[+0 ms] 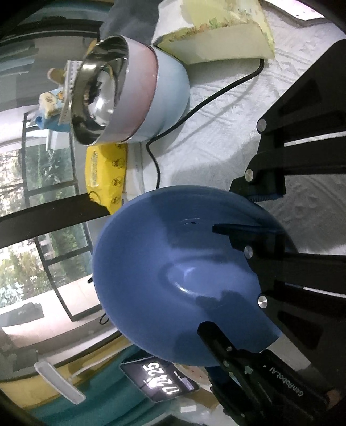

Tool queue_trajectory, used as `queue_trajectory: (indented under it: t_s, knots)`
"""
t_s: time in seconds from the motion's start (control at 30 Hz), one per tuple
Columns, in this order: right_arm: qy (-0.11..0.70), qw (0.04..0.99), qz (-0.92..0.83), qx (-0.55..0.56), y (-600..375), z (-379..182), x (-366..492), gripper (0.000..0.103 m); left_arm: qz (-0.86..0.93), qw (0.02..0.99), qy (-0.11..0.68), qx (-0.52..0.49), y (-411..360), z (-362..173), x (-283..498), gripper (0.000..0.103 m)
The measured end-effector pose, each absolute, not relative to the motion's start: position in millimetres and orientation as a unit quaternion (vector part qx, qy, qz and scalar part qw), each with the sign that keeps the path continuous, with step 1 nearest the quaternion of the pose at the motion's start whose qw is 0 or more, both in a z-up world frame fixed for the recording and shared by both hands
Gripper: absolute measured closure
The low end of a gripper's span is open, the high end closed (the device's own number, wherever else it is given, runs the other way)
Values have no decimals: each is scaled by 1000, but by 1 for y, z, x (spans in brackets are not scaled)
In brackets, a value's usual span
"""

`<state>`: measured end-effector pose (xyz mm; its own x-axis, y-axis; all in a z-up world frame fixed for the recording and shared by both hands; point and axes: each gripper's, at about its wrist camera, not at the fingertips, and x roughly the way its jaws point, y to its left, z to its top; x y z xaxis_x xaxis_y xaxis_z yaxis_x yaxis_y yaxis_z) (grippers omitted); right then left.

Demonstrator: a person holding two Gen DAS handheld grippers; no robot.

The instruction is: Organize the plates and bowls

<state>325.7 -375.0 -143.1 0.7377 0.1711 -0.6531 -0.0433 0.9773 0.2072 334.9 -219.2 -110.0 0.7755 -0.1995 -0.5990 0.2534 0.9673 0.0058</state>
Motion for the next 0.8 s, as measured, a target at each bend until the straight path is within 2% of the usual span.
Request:
queue_trajectory:
  t_s: [0.8]
  knots:
    - [338,935,76,77,-343,-110,261,87,-119,947,296,29,-178,-79,268,70]
